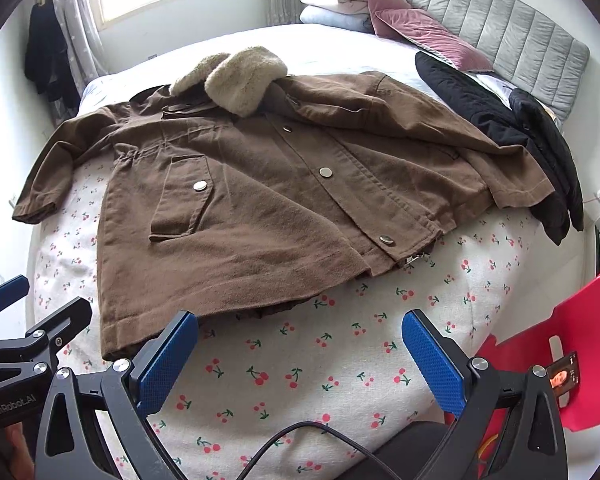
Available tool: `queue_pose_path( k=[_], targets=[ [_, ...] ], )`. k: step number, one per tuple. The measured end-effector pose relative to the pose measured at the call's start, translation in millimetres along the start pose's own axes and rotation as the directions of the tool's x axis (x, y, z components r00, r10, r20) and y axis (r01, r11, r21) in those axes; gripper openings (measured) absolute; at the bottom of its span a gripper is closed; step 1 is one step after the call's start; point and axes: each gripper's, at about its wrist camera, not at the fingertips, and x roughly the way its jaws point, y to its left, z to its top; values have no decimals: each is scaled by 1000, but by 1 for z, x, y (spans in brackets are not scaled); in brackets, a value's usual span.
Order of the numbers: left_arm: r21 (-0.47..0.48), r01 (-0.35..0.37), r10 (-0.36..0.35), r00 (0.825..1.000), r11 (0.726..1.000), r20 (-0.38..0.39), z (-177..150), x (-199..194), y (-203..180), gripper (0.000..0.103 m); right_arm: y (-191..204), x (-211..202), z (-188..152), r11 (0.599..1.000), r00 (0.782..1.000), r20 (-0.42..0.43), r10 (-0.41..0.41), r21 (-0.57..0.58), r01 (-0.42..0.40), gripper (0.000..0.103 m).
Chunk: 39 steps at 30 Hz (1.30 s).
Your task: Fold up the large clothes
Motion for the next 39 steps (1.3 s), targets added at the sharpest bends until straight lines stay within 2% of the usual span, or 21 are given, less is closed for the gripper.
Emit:
queue_pose_path(
  k=[39],
  targets=[
    [6,-7,7,1000,1000,-20,-4,5,0,103,4,4,-2,1000,1000,-10,3,-7,-3,103]
  ],
)
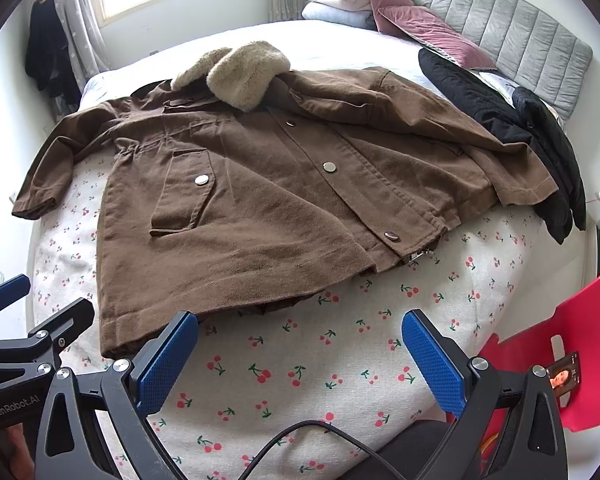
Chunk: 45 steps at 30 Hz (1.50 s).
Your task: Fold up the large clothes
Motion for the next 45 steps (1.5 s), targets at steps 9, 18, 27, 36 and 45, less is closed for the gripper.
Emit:
queue_pose_path(
  k=[9,18,27,36,45],
  targets=[
    [-1,6,-7,1000,1000,-12,2,7,1,103,-3,4,1,1000,1000,-7,1,7,-1,103],
    [12,-17,17,999,1000,35,29,21,18,103,-8,13,26,996,999,12,38,-84,-37,103],
    [-66,7,-1,996,998,92,107,37,59,103,-28,34,96,991,995,100,13,-134,0,103],
    [-140,36,-17,990,990,137,181,82,82,103,-22,93,167,977,988,149,-36,-202,66,103],
    [-173,-20,36,995,985,92,175,141,101,103,-31,175,221,980,993,87,-80,-174,94,103]
  ],
)
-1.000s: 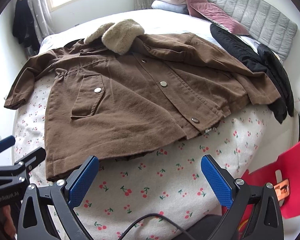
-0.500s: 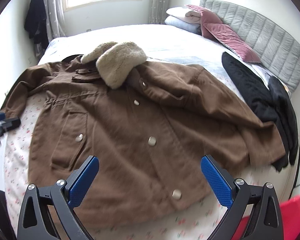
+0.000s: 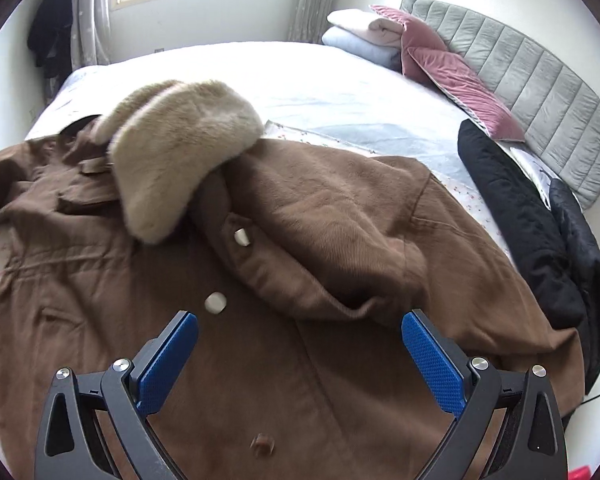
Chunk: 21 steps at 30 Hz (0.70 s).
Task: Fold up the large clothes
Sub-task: 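Grasp the coat's fur collar with the right gripper and lift it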
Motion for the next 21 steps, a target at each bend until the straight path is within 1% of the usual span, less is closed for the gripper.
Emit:
queue_pose_path(
  k=[4,6,8,11,13,14,15,16,17,18,21],
  targets=[
    [1,-19,19,1000,1000,-21,-5,16,6,103,0,31,10,1000,999,-35,-5,-1,5,103],
    [-10,1,-1,1000,1000,-27,-5,21,9,103,3,46,13,1000,998,-54,-18,-13,17,103],
    [-16,14,-14,1000,1000,-22,-5,24,10,103,6,59,16,998,997,-62,-52,-39,50,103],
    [6,34,-34,999,999,3,-6,25,7,103,6,73,21,995,994,-59,-92,-47,89,102],
    [15,56,-56,998,998,9,-6,28,7,103,3,77,25,994,994,-45,-101,-35,99,99],
    [14,68,-69,998,998,8,-6,28,6,103,1,79,28,995,994,-36,-102,-28,101,94],
    [13,85,-85,996,996,9,-6,29,6,103,0,78,30,995,995,-27,-95,-24,95,81],
    [13,96,-96,995,995,9,-5,29,6,103,-2,78,33,997,997,-18,-79,-20,78,75],
    [15,100,-100,995,995,10,-5,29,5,103,-3,76,35,997,997,-11,-74,-20,74,64],
    [22,101,-101,995,995,12,-4,29,5,103,-4,75,39,997,997,-3,-71,-17,71,50],
    [39,85,-86,996,996,17,-4,29,5,103,-9,65,47,996,995,22,-93,7,93,27]
  ],
)
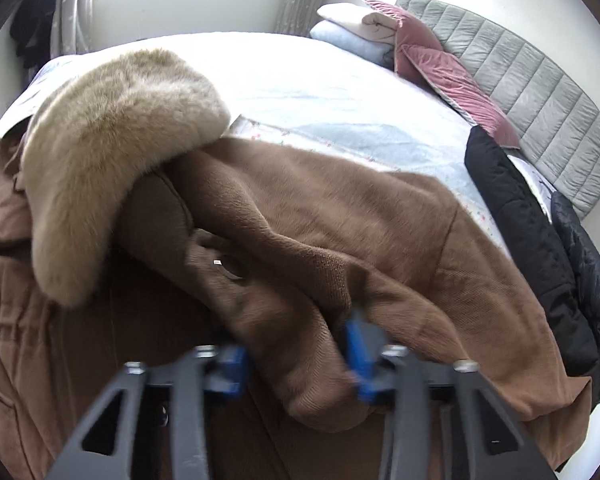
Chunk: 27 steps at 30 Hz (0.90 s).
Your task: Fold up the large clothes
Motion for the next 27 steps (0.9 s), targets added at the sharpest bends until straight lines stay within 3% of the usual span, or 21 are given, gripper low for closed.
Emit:
queue_pose_path(
  k=[3,6,15,21,25,27],
  targets=[
    [-9,9,-9,1000,1000,-5,0,1,4,103,-9,-10,11,999,998,49,-31,19,30,19],
    [-27,30,-30,999,999,-14,1,2,8,103,-18,-13,31,998,996,66,-53,46,50,17],
    [-31,38,-39,999,999,-22,0,4,14,103,-27,-21,130,982,970,156,-188,48,183,16],
    [-32,15,-16,1000,999,-16,3,5,24,103,-31,20,199,972,964,126,-234,57,229,16],
    [-49,32,-34,999,998,-32,5,7,29,103,-28,61,225,969,965,98,-244,73,238,17],
    [-56,44,-46,998,997,-30,6,8,30,103,-27,77,229,967,963,111,-246,94,236,23]
  ],
)
